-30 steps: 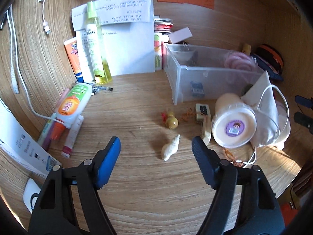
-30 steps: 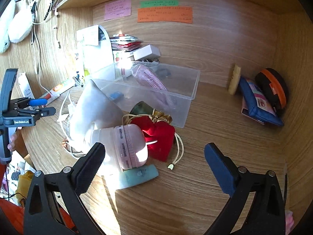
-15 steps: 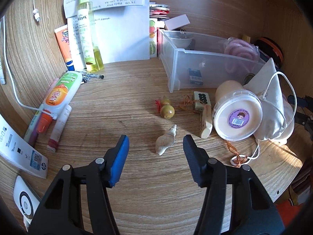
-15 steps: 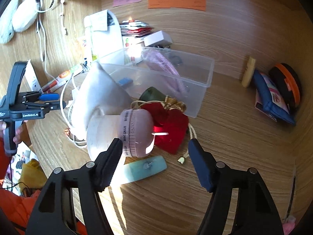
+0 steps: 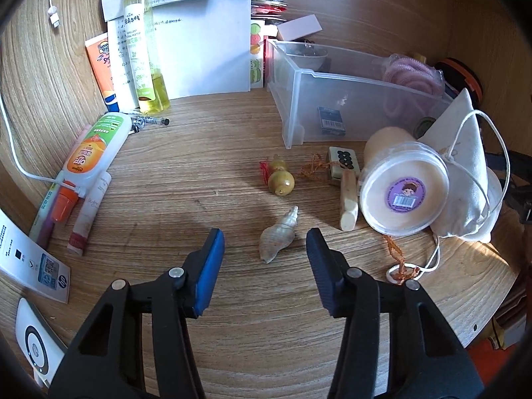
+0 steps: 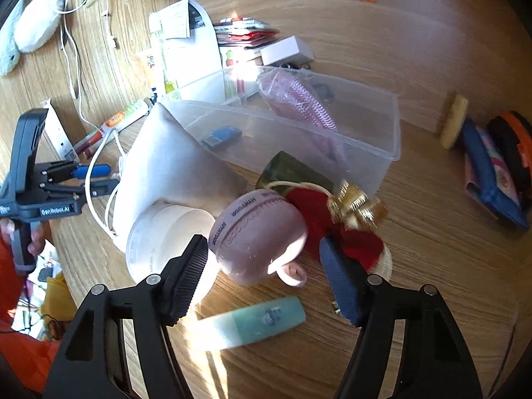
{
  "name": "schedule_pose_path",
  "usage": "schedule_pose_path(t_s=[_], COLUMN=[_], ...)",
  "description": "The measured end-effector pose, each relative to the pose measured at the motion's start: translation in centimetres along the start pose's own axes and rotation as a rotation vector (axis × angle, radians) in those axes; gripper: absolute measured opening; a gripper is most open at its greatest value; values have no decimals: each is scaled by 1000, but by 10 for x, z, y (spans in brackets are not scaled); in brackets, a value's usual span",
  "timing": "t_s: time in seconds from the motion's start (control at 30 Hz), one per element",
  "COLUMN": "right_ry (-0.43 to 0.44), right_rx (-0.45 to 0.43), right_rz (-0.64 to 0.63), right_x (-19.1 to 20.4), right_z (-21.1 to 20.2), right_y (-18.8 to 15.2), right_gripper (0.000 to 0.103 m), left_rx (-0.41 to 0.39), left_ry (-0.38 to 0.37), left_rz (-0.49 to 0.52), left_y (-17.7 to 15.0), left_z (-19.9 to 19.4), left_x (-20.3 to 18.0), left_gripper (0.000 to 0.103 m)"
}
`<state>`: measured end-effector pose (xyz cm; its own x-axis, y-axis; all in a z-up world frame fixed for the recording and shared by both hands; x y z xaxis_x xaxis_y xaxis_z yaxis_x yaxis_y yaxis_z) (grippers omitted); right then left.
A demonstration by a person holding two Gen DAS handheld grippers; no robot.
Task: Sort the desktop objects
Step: 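Grasp the pink round fan with the right tool while the left grasps the seashell, then carry the fan and seashell over the clear box and release both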
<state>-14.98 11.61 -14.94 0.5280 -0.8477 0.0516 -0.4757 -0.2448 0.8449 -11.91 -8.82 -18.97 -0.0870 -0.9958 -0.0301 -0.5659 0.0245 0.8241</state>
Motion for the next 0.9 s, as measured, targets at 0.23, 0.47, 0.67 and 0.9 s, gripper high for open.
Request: schedule_pose_path(t_s=[0.23,0.47,0.67,0.9], right_ry=[3,13,4,0], right_rx=[40,37,16,-32], right_rz=[37,57,66,71], right_x=[-4,-9,-12,-13], right_z=[16,19,15,-4], right_y=[-2,-3,2,13], right_gripper=[67,61,61,61], left_rx=[-1,-17,-30,-44], left_ry=[2,13,32,37], left_rz=[13,25,27,7], left_y=[0,1,4,9], left_z=[3,6,12,11], left_x=[-2,-2,-5,-5], left_gripper=[45,31,18,18])
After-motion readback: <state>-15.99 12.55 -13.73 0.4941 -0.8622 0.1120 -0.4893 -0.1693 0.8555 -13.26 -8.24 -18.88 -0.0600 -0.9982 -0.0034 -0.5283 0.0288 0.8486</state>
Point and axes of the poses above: each gripper's, at about its wrist camera, not at the fingertips, and z roughly the way its jaws point, x to its left, y to its top, the point moved 9 cm from there along z, roughly the way its jaws point, and after that the axes turned 14 degrees about -x, right-handed, at the moved point
